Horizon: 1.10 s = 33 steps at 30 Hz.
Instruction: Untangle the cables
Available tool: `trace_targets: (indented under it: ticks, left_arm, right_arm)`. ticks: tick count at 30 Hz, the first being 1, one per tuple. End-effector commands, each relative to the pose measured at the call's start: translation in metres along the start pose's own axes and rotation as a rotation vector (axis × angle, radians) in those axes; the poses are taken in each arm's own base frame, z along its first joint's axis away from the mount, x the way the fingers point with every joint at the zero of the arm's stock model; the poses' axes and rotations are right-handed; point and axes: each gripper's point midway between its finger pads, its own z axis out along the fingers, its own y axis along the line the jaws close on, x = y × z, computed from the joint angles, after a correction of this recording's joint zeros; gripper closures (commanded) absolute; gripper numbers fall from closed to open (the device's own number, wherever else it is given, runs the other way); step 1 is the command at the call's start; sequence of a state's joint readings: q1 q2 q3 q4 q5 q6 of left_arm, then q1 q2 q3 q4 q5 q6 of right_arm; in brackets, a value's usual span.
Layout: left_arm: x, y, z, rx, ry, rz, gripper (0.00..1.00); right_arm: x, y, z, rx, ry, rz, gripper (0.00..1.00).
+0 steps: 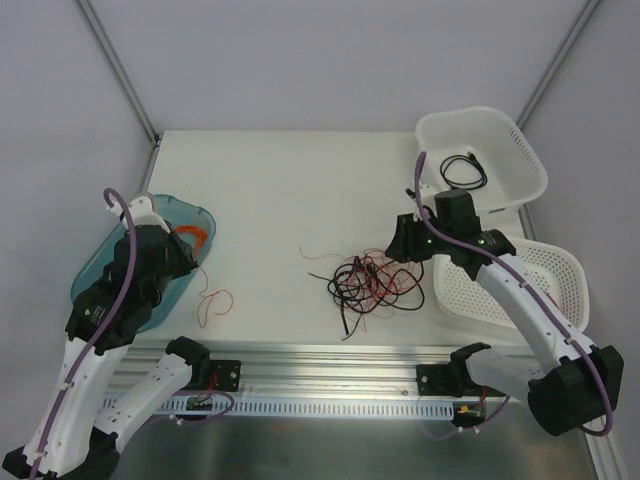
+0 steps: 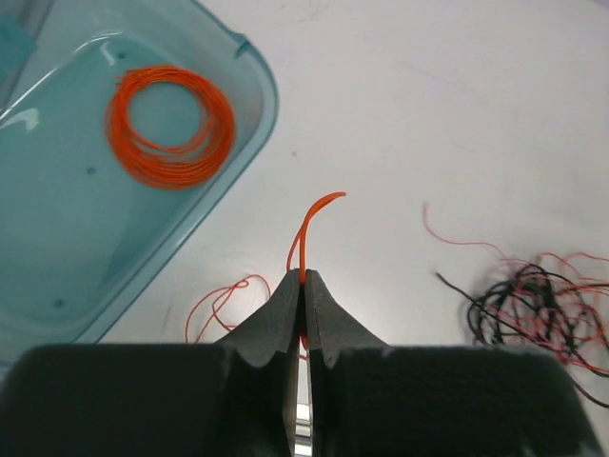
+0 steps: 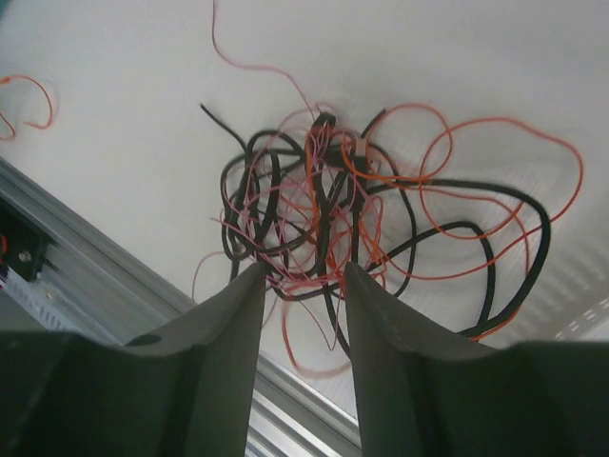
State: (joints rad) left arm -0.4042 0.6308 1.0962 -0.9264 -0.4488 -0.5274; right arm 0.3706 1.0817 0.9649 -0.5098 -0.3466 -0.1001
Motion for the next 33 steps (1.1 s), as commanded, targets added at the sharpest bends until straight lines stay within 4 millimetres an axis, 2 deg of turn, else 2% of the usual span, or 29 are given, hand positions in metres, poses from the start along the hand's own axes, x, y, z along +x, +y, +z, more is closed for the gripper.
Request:
trace_targets:
  ticks: [1,2,4,5,8,11,14,15,16,19,23,24,30,33]
  left_arm:
    - [-0.04,-0.044,-0.019,0.206,-0.069,-0.037,1.0]
    - [-0.045,-0.051,-0.023,0.24,-0.07,-0.032,1.0]
    - [-0.065,-0.063,-0.031,0.284,-0.105,-0.036,1.0]
    - [-0.071,-0.069,-0.034,0.308,-0.112,-0.033,1.0]
    - [-0.099,-0.08,-0.044,0.336,-0.165,-0.032,1.0]
    - [-0.121,-0.094,-0.054,0.381,-0.195,-0.041,1.0]
    - [-0.12,-0.117,-0.059,0.487,-0.152,-0.046,1.0]
    - [-0.121,-0.123,-0.06,0.513,-0.149,-0.052,1.0]
    - [-0.115,-0.13,-0.059,0.546,-0.118,-0.045,1.0]
    - [-0.11,-0.14,-0.058,0.588,-0.09,-0.053,1.0]
    - [-0.112,-0.141,-0.059,0.598,-0.093,-0.074,1.0]
    - [-0.112,-0.142,-0.061,0.607,-0.095,-0.08,1.0]
    - [-0.108,-0.149,-0.067,0.658,-0.072,-0.125,1.0]
    - [-0.103,-0.151,-0.068,0.675,-0.054,-0.143,1.0]
  right_arm:
    - [0.015,0.012,0.006,-0.02,0.046,-0.003,0.56]
    - [0.02,0.013,0.007,-0.021,0.056,-0.006,0.47]
    - [0.025,0.018,0.007,-0.024,0.059,-0.023,0.39]
    - [0.026,0.02,0.005,-0.021,0.052,-0.024,0.32]
    - [0.037,0.022,0.003,-0.009,0.064,-0.036,0.21]
    - [0.043,0.033,-0.003,-0.043,0.055,-0.06,0.17]
    - [0.039,0.055,-0.006,-0.117,0.016,-0.105,0.17]
    - [0.036,0.068,-0.006,-0.168,0.002,-0.123,0.17]
    - [0.034,0.075,-0.005,-0.191,-0.004,-0.128,0.17]
    - [0.026,0.099,0.005,-0.274,-0.03,-0.121,0.17]
    - [0.02,0.119,0.024,-0.329,-0.048,-0.085,0.18]
    - [0.014,0.132,0.028,-0.382,-0.085,-0.085,0.17]
    - [0.007,0.177,0.062,-0.567,-0.134,-0.059,0.17]
    - [0.008,0.19,0.08,-0.603,-0.124,-0.077,0.17]
